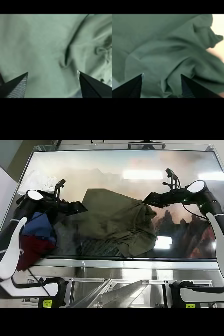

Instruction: Fold the shirts.

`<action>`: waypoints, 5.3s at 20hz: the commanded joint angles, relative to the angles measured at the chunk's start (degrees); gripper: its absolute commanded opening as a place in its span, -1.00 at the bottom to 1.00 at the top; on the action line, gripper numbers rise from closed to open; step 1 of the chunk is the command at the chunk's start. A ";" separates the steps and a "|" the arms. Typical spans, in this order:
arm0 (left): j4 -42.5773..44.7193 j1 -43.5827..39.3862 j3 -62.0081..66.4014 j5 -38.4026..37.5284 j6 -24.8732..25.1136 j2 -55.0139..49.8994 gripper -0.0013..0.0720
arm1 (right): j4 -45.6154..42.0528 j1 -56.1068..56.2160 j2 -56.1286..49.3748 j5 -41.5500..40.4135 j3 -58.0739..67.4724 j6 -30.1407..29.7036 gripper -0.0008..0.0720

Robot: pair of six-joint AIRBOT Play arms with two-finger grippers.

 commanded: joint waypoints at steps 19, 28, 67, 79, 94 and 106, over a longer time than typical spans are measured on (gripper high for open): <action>9.62 12.61 0.52 -3.34 6.36 -12.70 0.91 | -8.57 -14.82 25.90 2.34 -43.15 2.97 0.49; 4.28 4.76 0.92 -1.14 9.42 -14.93 -0.49 | -0.68 -5.57 15.34 -7.78 -43.10 -1.42 0.47; -13.77 9.05 0.98 6.99 -1.09 -0.50 -0.92 | 4.26 -17.29 7.61 -2.05 -5.62 -11.37 -0.90; 4.02 4.37 22.86 2.78 -8.00 -20.31 -0.95 | -12.17 -16.61 -6.99 2.03 3.32 -3.37 -0.90; 20.68 -1.29 28.89 -10.14 -20.39 -17.94 0.96 | -18.12 -15.61 -3.93 7.41 2.84 2.25 0.38; 20.20 12.09 -22.01 -6.58 -15.61 3.52 0.91 | -18.08 -34.64 35.17 8.74 -40.09 14.64 0.37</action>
